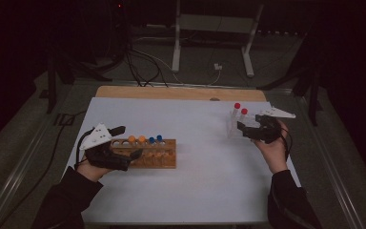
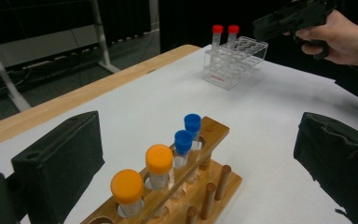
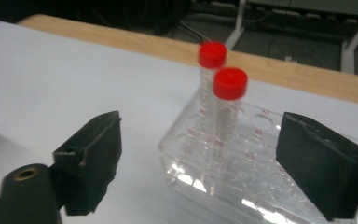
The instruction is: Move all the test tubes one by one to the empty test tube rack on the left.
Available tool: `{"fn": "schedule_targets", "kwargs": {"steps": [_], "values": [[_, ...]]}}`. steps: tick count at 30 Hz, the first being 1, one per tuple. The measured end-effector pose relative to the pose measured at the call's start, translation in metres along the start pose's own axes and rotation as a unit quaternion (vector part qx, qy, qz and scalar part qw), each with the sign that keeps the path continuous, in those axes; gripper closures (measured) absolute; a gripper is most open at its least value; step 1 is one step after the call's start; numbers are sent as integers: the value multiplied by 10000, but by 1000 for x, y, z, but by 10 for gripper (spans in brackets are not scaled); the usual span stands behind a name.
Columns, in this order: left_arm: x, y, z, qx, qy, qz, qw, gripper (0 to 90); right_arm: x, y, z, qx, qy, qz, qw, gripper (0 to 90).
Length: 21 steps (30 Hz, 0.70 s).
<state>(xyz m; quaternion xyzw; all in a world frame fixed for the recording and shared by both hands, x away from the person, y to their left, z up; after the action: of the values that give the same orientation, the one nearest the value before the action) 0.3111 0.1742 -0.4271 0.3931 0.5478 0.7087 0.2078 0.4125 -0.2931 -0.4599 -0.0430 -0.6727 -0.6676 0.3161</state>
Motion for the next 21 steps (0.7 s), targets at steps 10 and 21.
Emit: {"fn": "schedule_targets", "kwargs": {"steps": [10, 21], "values": [[0, -1, 0, -10, 55, 10, 10000, 21, -28, -1, -11, -129, -256, 320, 9991, 459], [1, -1, 1, 36, 78, -4, 10000, 21, -48, -3, -15, -224, -505, 445, 9975, 675]]}}
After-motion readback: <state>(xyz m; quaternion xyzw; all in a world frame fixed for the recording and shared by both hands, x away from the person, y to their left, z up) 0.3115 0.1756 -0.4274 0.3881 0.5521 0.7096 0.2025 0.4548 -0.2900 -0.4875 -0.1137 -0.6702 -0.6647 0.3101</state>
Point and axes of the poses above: each handheld gripper's, and its own axes: x roughly backward along the jaws, y roughly out of its top, z roughly to its left, the point moved 3 cm from there along -x, roughly forward along the jaws, and after that the axes turned 4 degrees about -x, right-handed, at the moved point
